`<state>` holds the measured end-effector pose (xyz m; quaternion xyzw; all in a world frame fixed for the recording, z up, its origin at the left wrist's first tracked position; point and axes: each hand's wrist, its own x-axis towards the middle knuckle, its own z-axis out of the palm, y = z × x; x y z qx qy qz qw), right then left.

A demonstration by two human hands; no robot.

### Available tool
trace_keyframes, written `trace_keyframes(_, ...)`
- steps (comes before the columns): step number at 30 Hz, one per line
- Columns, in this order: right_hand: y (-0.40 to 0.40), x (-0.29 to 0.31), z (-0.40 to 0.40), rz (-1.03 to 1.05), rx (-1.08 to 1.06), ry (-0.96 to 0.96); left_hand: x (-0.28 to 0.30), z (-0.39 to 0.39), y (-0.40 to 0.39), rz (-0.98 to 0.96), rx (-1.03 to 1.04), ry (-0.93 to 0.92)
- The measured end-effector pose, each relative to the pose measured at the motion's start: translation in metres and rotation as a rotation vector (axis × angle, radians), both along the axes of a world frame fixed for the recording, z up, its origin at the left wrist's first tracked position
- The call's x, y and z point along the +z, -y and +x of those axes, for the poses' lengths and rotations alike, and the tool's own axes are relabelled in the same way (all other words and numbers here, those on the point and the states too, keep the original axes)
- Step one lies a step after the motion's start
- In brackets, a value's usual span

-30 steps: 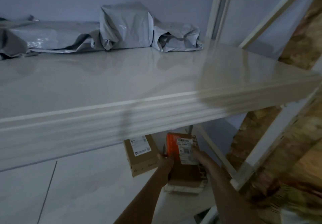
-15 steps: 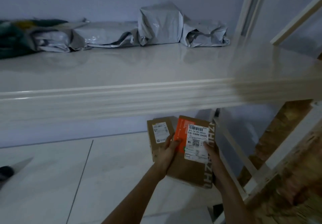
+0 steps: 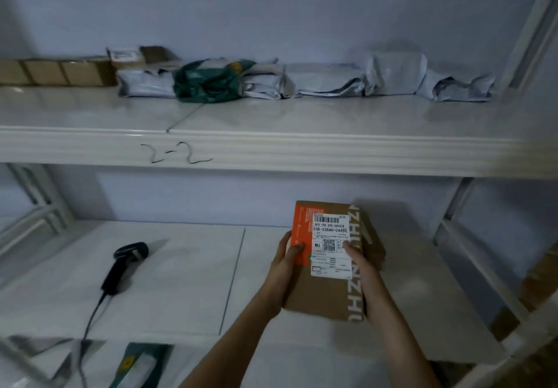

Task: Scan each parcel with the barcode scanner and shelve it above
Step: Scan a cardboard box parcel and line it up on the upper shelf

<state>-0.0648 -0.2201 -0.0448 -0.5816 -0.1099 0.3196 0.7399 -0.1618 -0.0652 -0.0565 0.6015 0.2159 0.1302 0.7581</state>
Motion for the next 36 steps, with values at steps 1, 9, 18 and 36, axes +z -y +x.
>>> trace_keyframes(1,-0.013,-0.002,-0.017,-0.02,0.046,-0.023,-0.002,-0.02,-0.012,0.006,0.021,0.003)
trace_keyframes(9,-0.122,-0.009,-0.122,-0.004,0.079,0.13,-0.004,-0.152,-0.102,0.03,0.185,-0.025)
trace_keyframes(18,-0.221,-0.014,-0.148,-0.042,0.165,0.179,-0.001,-0.197,-0.19,0.054,0.3,-0.113)
trace_keyframes(36,-0.369,-0.056,-0.152,-0.127,0.08,0.08,-0.056,-0.218,-0.393,0.227,0.507,-0.511)
